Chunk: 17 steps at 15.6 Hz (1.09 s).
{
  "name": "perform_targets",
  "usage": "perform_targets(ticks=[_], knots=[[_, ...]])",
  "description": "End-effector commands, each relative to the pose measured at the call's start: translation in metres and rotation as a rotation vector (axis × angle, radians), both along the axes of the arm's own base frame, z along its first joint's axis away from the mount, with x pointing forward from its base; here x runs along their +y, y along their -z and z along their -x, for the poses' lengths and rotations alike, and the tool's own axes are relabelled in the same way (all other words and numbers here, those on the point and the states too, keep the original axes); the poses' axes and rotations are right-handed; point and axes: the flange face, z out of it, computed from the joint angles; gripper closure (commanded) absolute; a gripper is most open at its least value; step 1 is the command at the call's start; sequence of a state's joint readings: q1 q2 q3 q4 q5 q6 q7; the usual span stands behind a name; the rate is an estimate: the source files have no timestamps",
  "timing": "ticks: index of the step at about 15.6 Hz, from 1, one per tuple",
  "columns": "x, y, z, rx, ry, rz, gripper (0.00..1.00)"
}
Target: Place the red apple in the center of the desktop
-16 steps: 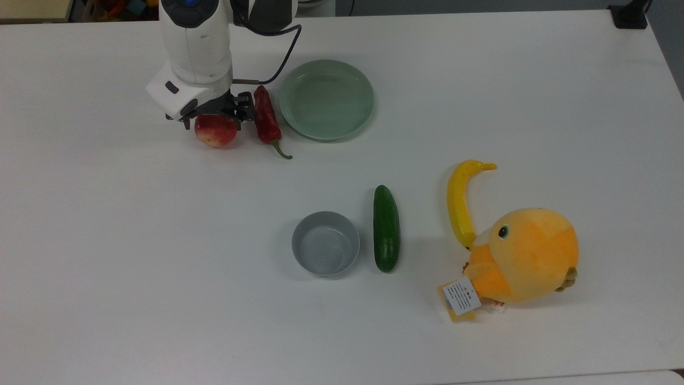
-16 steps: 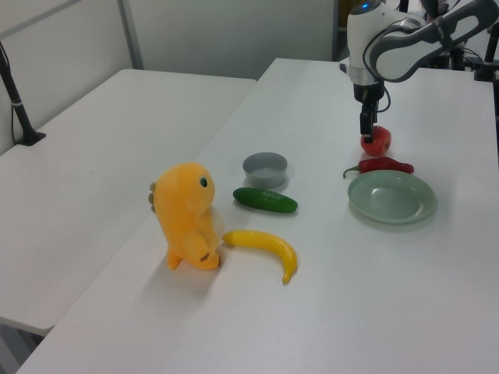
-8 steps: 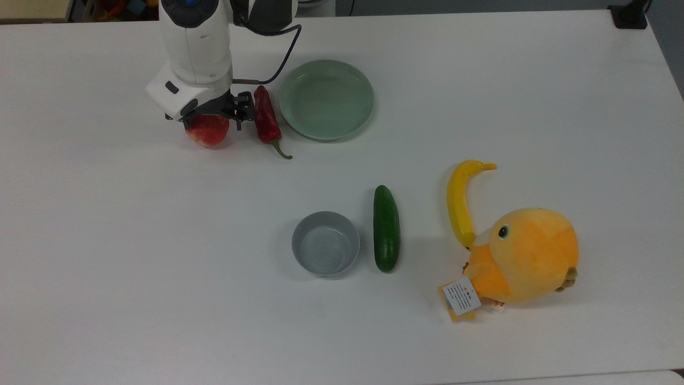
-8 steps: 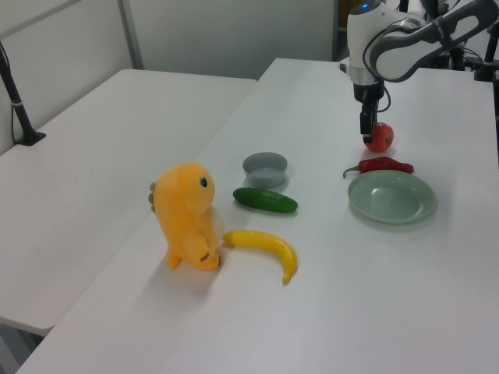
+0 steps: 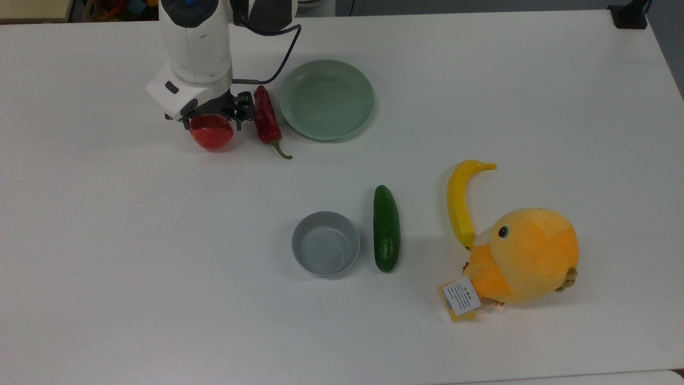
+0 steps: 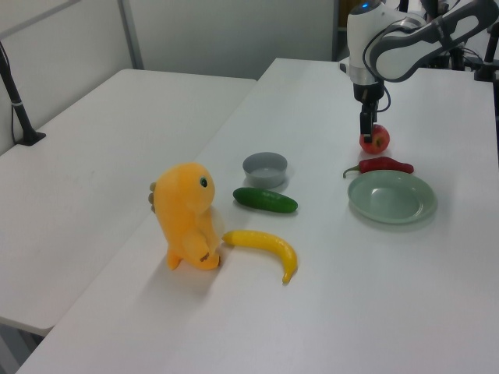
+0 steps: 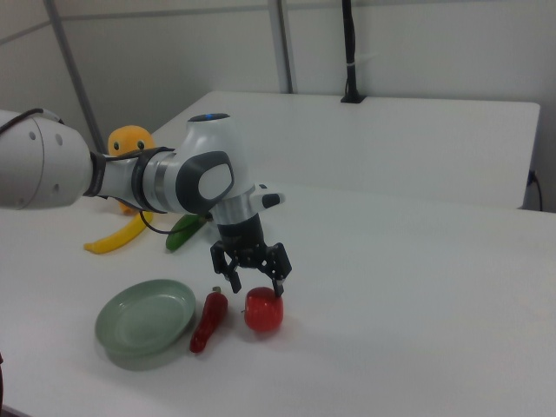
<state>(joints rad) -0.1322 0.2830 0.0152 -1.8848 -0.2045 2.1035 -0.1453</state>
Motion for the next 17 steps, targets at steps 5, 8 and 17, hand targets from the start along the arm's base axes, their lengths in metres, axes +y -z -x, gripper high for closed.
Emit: perform_targets(ticks=[5,8,17], knots=[[-0.007,-0.037,-0.007,-0.065,-0.006,0.018,0.00],[-0.002,-0.079,0.000,-0.119,0.038,0.007,0.00],[0.076,-0.214,0.029,-0.303,0.317,-0.131,0.00]])
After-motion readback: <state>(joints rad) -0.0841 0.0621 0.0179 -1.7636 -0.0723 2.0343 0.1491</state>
